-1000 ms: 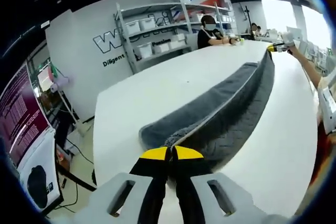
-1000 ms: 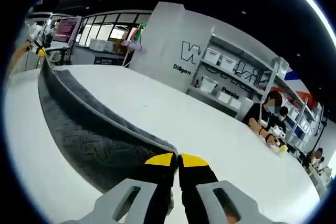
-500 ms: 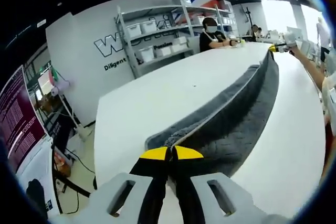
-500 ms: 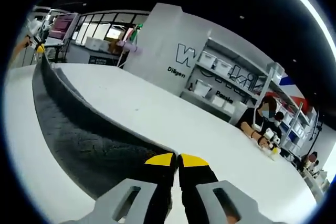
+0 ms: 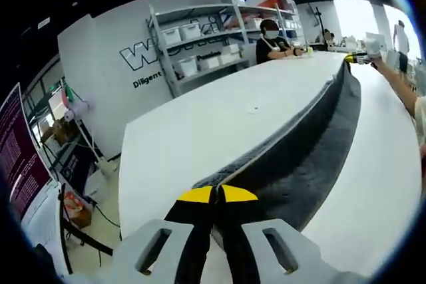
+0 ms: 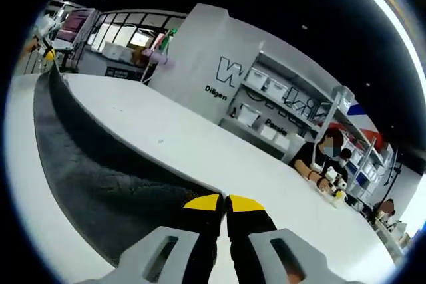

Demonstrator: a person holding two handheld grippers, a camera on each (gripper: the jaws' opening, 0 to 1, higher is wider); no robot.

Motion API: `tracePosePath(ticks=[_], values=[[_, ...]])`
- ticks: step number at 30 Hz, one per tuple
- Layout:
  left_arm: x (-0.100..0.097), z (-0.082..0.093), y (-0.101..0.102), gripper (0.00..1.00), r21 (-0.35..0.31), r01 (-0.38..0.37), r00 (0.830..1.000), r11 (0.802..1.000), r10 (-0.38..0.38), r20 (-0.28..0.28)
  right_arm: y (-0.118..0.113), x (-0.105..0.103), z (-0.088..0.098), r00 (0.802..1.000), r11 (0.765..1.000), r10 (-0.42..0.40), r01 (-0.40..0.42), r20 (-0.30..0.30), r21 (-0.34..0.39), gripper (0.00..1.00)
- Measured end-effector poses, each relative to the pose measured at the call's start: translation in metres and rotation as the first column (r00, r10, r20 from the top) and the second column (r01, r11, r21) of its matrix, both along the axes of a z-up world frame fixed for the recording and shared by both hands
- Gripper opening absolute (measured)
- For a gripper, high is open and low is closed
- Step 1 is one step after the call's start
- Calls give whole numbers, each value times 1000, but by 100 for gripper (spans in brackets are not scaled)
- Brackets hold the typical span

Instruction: Fold the towel on the table until its edges align and the towel forms a compact rectangular stack.

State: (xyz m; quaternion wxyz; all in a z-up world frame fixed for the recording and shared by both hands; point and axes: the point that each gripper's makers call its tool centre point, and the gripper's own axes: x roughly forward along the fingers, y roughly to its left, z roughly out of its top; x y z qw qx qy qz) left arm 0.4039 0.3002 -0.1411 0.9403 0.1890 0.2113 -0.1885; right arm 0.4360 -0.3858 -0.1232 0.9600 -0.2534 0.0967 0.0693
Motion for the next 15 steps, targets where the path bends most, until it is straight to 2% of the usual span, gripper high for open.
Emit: tracePosePath(ticks=[5,15], values=[[11,-6,1,3,17,-7,1000,1000,7,-11,2,9,-5,1000,1000,-5,5,-5,-25,0],[35,-14,6,2,6,-29,999,1000,29,-16,4,27,-13,1000,998,-11,11,-10,-58,0]])
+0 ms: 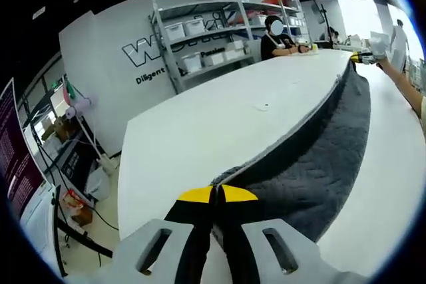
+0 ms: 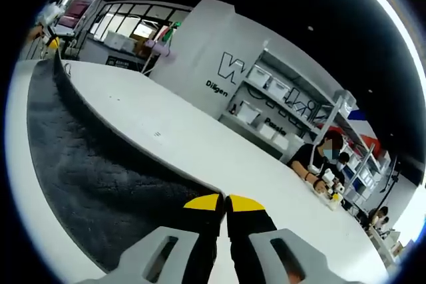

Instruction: Fold the towel on the table until its edges align and the towel forms a compact rectangular stack.

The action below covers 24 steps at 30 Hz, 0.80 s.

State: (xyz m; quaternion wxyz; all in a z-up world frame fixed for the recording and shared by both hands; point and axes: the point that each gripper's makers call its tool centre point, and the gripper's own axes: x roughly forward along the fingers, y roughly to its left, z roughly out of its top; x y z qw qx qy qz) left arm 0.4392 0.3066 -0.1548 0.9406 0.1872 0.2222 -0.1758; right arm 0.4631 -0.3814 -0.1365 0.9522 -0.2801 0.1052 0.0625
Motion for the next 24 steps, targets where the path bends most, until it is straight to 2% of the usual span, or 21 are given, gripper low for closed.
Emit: tracePosePath(ticks=[6,10,17,20,21,24], values=[[6,-16,3,2,13,-15,999,1000,15,-34,3,7,-15,1000,999,2,-2,-8,-38,0],[11,-25,2,2,40,-22,999,999,23,-22,6,10,-28,1000,995,3,-6,-29,-96,0],[14,-40,3,5,56,-38,999,998,39,-17,7,8,-42,998,993,4,-11,-65,-117,1],[12,-45,5,15,55,-55,998,997,56,-24,7,6,-47,997,993,0,-9,-82,-117,6],[11,-46,7,22,53,-65,997,996,67,-27,7,5,-49,996,993,-3,-7,-91,-117,9],[10,-47,13,39,33,-110,994,993,111,-23,5,1,-56,994,991,-14,-1,-112,-132,23]])
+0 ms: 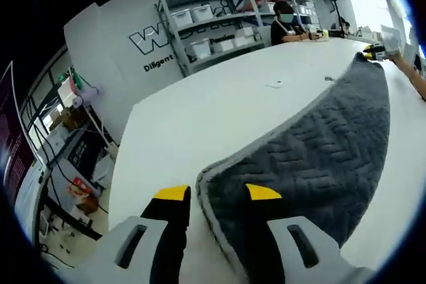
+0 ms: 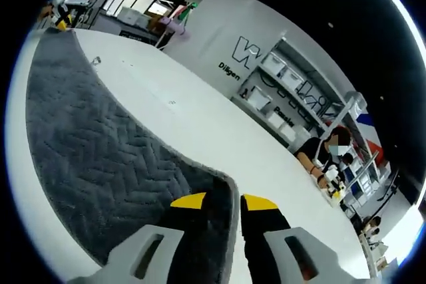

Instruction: Fold the towel on the table until its edges align and the towel forms a compact rectangular stack.

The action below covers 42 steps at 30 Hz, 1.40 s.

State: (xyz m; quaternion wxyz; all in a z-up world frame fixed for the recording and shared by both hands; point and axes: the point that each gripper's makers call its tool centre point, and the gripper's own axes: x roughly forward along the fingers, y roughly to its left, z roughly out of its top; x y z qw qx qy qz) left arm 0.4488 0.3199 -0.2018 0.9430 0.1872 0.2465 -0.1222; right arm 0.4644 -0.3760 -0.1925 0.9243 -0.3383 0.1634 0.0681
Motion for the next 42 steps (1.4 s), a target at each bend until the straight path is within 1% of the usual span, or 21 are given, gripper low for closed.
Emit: tracePosePath(ticks=[3,5,7,11,13,17,19,23,25,26,27,30,31,32,33,35,36,37,38,41,42], values=[[-3,3,2,52,-44,-23,1000,999,23,7,-5,-2,3,1000,1000,-17,17,7,-5,30],[-6,4,2,58,-80,-36,999,996,37,6,-9,-4,5,999,999,-32,32,13,-4,37],[-6,6,0,60,-112,-28,999,993,29,13,-12,-5,8,999,999,-41,41,20,1,43],[-11,6,-8,73,-162,-25,1000,986,26,2,-16,-11,10,998,997,-65,64,19,36,54],[-13,5,-9,76,-171,-25,1000,985,24,-6,-18,-13,10,997,996,-73,72,17,48,58],[-22,2,-11,79,-206,-17,1000,978,12,-25,-20,-17,10,996,991,-85,85,-2,106,63],[-27,-1,-10,80,-231,-21,999,973,12,-42,-17,-20,8,997,984,-76,79,-23,157,65],[-39,-3,-1,84,-270,-46,998,962,32,-56,-17,-26,10,996,970,-75,84,-46,227,64],[-44,-2,0,84,-278,-48,998,959,35,-52,-19,-30,9,994,965,-84,97,-63,245,63],[-47,-2,0,84,-287,-46,998,957,32,-53,-20,-33,7,994,958,-82,99,-75,269,63],[-49,-3,0,84,-296,-44,998,954,29,-54,-20,-36,5,993,951,-80,102,-86,293,61],[-56,-3,0,84,-321,-37,998,946,19,-57,-21,-44,2,991,927,-74,109,-111,358,48],[-58,-3,-1,84,-329,-34,998,944,17,-55,-22,-47,0,991,922,-68,107,-118,373,45],[-58,-3,-1,84,-331,-34,998,943,17,-54,-22,-48,0,990,920,-66,108,-122,378,45],[-61,-3,-2,84,-332,-32,998,943,15,-56,-27,-52,-2,988,914,-79,125,-131,385,45],[-65,-5,-4,84,-334,-29,998,942,10,-60,-36,-58,-6,983,903,-105,157,-149,399,40],[-66,-5,-4,84,-334,-27,998,942,8,-60,-41,-59,-6,982,890,-127,176,-141,421,37],[-68,-6,-5,84,-336,-23,998,942,1,-64,-44,-61,-8,980,876,-133,185,-146,445,32],[-69,-6,-6,84,-343,-19,998,939,-3,-65,-44,-61,-9,980,871,-133,188,-150,453,31],[-74,-6,-8,84,-365,-9,998,931,-17,-68,-47,-64,-24,972,844,-123,210,-202,493,31],[-74,-5,-9,85,-373,-8,998,928,-17,-64,-46,-65,-28,970,844,-120,213,-213,493,31]])
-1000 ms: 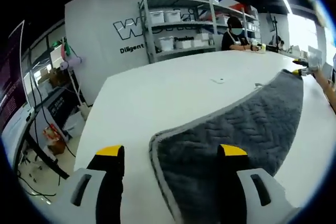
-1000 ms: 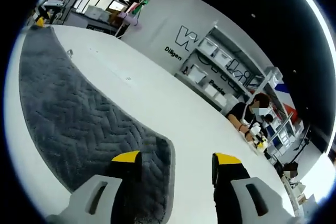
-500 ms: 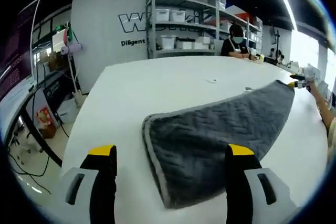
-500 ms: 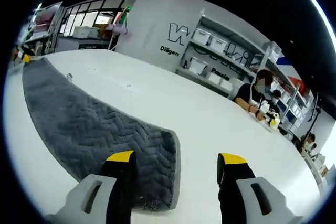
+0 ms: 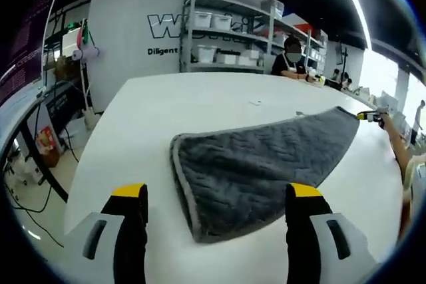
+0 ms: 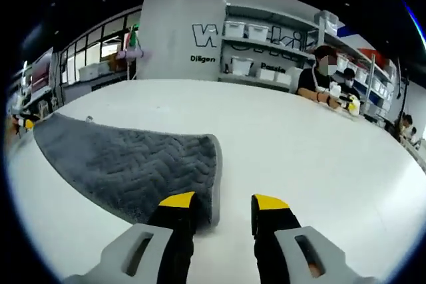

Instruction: Fold the towel on the table until its edges align and the towel forms a compact rectangular stack.

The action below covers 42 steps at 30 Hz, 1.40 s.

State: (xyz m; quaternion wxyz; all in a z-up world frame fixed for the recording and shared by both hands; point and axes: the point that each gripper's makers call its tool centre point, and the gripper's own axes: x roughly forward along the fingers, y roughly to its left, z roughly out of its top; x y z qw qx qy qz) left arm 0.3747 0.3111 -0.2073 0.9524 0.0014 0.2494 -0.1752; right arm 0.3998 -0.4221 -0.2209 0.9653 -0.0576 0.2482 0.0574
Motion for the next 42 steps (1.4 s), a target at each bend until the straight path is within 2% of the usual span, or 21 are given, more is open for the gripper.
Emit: tracePosePath(ticks=[7,12,18,20,23,24,31,42], values=[[0,5,-7,94,-51,33,999,998,-32,26,5,1,-11,999,999,11,-10,-30,39,28],[0,5,-5,99,-40,35,999,999,-33,41,9,-1,-19,998,994,19,-13,-52,108,26],[-1,7,-8,99,-41,59,997,997,-57,57,10,-1,-19,999,987,27,-21,-37,161,24],[0,8,-8,99,-43,61,996,997,-58,62,13,-1,-19,999,986,38,-32,-31,166,20],[0,8,-8,99,-41,63,996,997,-60,58,25,-3,-20,996,977,84,-75,-37,201,7],[-1,6,-8,99,-42,60,997,997,-58,48,22,-2,-19,996,983,79,-73,-29,166,7],[-1,2,-8,99,-39,57,998,998,-56,29,20,-3,-19,995,987,95,-89,-35,130,5],[-1,-3,-4,99,-32,43,999,999,-43,-1,-4,-4,-18,998,998,49,-50,-45,-37,5]])
